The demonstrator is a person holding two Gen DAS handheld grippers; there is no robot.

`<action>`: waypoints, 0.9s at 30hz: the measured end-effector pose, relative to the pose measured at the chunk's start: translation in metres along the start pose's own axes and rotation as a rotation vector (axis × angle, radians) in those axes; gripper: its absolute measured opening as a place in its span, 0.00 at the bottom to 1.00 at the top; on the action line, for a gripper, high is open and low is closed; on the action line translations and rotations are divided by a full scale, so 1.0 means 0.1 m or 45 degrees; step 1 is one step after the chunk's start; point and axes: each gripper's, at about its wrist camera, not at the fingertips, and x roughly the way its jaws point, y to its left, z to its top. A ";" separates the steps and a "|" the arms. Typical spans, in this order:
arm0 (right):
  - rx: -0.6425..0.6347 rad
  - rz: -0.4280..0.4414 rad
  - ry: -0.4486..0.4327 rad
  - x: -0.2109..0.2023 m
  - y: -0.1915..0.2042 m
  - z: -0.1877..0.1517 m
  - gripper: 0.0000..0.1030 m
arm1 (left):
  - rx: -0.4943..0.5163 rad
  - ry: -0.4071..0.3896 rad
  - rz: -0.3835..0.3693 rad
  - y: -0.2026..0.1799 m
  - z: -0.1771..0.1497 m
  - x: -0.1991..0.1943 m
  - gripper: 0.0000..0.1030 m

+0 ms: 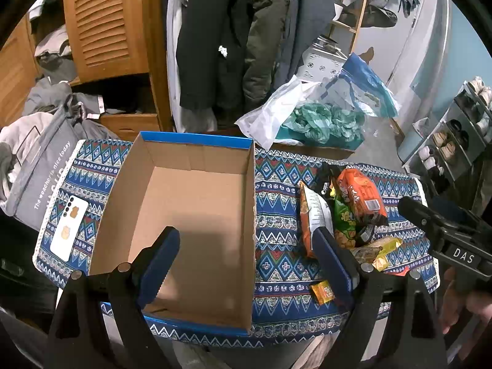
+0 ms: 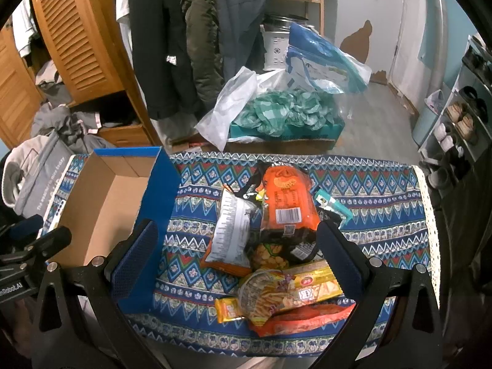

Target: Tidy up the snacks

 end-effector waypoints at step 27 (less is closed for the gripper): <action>0.003 0.005 0.007 0.02 0.01 -0.05 0.98 | 0.003 0.004 -0.006 -0.03 -0.05 0.00 0.87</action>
